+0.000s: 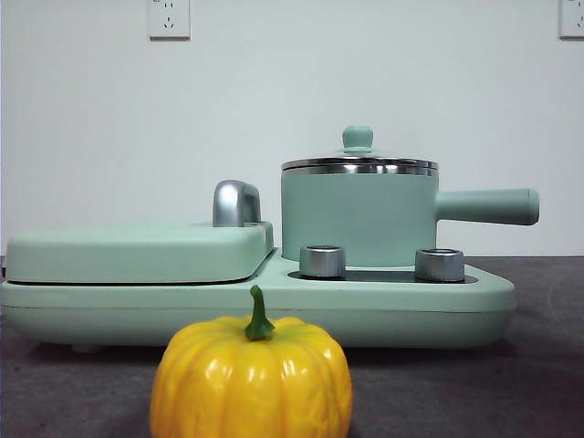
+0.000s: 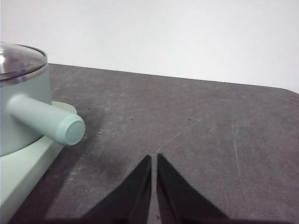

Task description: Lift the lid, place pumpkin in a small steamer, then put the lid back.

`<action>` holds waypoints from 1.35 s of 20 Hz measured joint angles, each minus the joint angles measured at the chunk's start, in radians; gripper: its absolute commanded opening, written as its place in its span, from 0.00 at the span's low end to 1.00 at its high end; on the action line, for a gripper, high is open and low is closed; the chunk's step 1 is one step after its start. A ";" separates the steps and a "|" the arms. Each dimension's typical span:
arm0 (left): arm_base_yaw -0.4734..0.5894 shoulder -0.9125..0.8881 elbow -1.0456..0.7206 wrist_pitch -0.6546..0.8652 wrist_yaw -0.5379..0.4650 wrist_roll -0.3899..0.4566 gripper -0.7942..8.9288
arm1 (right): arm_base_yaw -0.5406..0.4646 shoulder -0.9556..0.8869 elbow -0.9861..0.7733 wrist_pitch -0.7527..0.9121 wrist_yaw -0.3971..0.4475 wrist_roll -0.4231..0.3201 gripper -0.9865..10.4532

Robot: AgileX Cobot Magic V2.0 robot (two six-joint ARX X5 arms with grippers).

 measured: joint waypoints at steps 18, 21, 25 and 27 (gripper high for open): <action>0.000 0.000 0.000 0.012 0.000 -0.289 0.09 | 0.000 0.000 0.000 0.016 0.027 0.244 0.10; 0.000 0.000 0.000 0.019 0.000 -0.471 0.09 | 0.000 0.000 0.000 0.025 0.024 0.372 0.10; 0.000 0.000 0.000 0.101 0.000 -0.644 0.09 | 0.000 0.000 0.000 0.109 -0.003 0.493 0.10; 0.000 0.000 0.000 0.196 0.000 -0.679 0.09 | 0.000 0.000 0.007 0.148 -0.010 0.520 0.10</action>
